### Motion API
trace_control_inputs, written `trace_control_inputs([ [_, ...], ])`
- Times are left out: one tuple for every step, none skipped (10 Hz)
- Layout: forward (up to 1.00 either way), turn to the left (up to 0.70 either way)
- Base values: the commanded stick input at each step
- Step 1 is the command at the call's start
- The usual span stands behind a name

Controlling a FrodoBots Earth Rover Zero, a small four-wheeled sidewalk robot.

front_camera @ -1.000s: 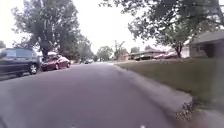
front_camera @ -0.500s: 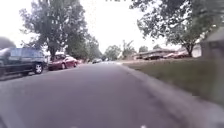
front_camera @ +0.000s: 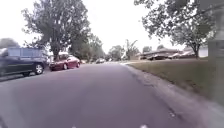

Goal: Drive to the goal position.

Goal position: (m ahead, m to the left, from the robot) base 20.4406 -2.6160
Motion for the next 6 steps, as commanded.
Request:
trace_control_inputs([
  [1.0,0.0],
  [1.0,0.0],
  [1.0,0.0],
  [1.0,0.0],
  [1.0,-0.05],
  [1.0,-0.25],
])
